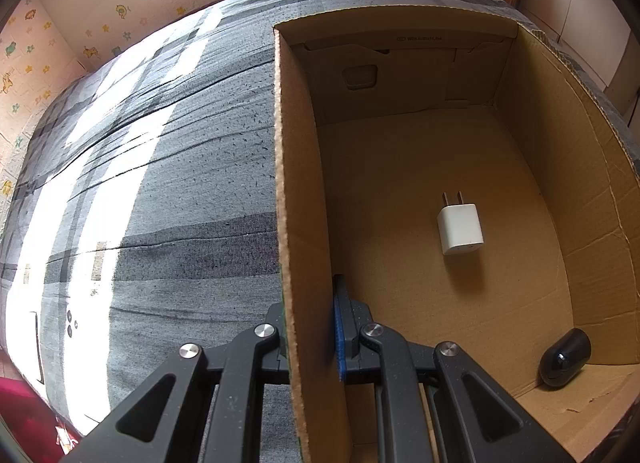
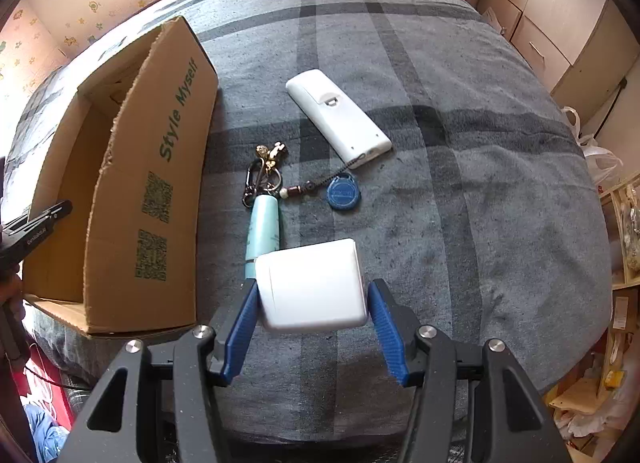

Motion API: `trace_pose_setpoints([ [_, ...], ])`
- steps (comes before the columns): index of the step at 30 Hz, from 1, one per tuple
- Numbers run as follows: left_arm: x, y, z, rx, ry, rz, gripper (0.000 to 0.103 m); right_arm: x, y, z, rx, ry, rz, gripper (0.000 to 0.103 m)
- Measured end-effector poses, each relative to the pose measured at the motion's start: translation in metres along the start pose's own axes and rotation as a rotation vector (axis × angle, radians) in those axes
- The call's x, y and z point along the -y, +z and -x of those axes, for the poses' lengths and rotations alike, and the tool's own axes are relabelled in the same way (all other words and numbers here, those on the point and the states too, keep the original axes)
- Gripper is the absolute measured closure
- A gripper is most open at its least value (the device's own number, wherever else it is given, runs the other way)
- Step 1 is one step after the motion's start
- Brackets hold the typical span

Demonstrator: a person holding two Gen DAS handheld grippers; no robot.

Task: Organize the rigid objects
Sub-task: 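Carry the white charger over the box with the right gripper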

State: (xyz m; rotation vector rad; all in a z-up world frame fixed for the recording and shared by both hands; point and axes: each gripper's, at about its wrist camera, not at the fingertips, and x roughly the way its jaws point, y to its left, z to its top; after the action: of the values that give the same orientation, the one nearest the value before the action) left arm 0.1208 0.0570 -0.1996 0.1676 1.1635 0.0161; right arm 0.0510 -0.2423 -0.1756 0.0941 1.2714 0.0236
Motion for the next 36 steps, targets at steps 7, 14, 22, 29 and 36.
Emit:
trace_pose_setpoints([
  [7, -0.001, 0.000, 0.000, 0.000, 0.002, -0.002, 0.090, -0.017, 0.014, 0.023, 0.042, 0.013, 0.046, 0.044],
  [14, -0.001, 0.001, 0.000, -0.003, 0.000, -0.001, 0.090, -0.043, 0.033, 0.033, 0.074, 0.039, 0.096, 0.044],
  [22, -0.001, 0.000, 0.001, 0.000, -0.003, 0.000, 0.090, -0.080, 0.055, 0.040, 0.094, 0.072, 0.158, 0.044],
  [29, -0.002, 0.001, 0.001, -0.002, -0.002, 0.001, 0.090, -0.118, 0.075, 0.039, 0.105, 0.104, 0.222, 0.044],
  [36, -0.002, 0.001, 0.001, -0.002, -0.002, 0.002, 0.090, -0.157, 0.089, 0.027, 0.092, 0.125, 0.280, 0.044],
])
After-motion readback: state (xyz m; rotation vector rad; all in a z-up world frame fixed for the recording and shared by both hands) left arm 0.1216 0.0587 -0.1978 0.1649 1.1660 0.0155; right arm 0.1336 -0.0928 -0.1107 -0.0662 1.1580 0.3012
